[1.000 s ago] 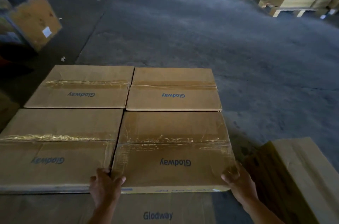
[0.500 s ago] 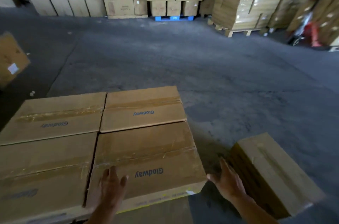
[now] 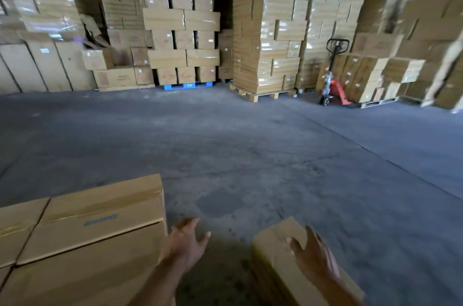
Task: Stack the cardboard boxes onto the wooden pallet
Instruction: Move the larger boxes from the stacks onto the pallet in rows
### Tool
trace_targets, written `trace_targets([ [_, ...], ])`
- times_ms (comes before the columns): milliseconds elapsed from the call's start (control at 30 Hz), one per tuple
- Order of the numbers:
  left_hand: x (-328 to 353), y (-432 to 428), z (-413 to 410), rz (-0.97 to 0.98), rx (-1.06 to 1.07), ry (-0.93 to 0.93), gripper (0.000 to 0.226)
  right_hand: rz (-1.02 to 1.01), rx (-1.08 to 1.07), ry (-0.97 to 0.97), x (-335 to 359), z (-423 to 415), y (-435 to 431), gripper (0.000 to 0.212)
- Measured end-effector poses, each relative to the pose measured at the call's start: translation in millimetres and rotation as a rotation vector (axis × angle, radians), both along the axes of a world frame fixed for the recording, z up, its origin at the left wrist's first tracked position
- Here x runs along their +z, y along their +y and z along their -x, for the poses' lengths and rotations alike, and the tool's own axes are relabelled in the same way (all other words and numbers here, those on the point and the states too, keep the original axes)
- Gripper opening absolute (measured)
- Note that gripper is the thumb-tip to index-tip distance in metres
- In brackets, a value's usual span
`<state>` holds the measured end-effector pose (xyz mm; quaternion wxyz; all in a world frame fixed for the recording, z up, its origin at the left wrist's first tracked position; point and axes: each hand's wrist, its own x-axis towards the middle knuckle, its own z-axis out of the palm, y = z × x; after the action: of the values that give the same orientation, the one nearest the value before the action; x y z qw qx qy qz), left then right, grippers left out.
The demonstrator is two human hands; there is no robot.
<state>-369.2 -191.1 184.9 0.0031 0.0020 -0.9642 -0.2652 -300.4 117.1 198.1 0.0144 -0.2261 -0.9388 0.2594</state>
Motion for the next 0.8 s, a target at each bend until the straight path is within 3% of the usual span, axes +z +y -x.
trace_targets([
  [233,6,169,21,-0.011,-0.173,0.025,0.062,0.017,-0.127,-0.017,-10,-2,136,0.072],
  [433,-18,242,61,0.007,-0.305,-0.03,0.066,0.132,-0.262,-0.102,-49,5,181,0.071],
  [667,-118,281,150,0.137,-0.405,-0.185,0.065,0.242,-0.437,-0.274,-141,36,196,0.073],
  [800,-198,306,221,0.142,-0.497,-0.364,0.065,0.331,-0.631,-0.358,-215,74,189,0.069],
])
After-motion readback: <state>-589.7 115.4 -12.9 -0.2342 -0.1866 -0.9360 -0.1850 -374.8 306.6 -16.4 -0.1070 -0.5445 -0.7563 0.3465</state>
